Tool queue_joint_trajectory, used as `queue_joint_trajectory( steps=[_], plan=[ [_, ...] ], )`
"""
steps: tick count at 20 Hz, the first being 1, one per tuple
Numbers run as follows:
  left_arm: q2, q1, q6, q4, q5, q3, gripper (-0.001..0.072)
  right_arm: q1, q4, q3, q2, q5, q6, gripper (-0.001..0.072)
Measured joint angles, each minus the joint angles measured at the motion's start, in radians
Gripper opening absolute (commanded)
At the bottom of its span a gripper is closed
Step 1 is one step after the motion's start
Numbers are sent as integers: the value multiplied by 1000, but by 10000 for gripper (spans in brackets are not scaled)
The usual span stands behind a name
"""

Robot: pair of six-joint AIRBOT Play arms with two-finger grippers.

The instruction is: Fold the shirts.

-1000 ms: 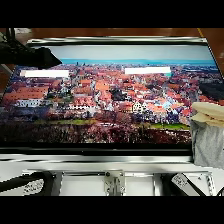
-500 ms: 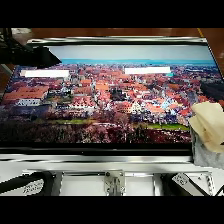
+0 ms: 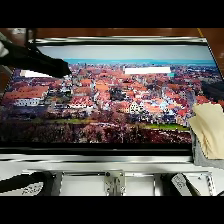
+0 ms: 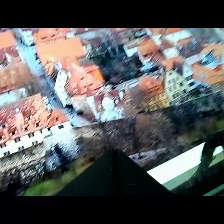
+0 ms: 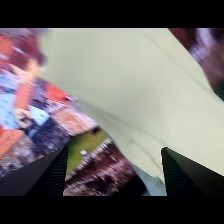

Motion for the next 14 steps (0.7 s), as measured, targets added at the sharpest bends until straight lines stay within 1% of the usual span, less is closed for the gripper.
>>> queue_joint_trajectory(
  steps=[1,2,4,6,10,14],
  plan=[
    [-23,-42,-19,93,-43,0,669,78,-11,13,11,-5,-12,634],
    [-48,-73,-32,161,-89,0,699,167,-58,20,14,1,-14,634],
    [-104,-121,-51,254,-171,0,697,314,-182,26,-10,50,14,634],
    [-142,-145,-63,306,-213,0,697,419,-260,31,-45,98,45,633],
    [-169,-152,-80,359,-192,0,697,545,-331,34,-94,140,74,634],
    [-176,-153,-89,378,-158,0,695,588,-351,34,-108,151,85,633]
  ],
)
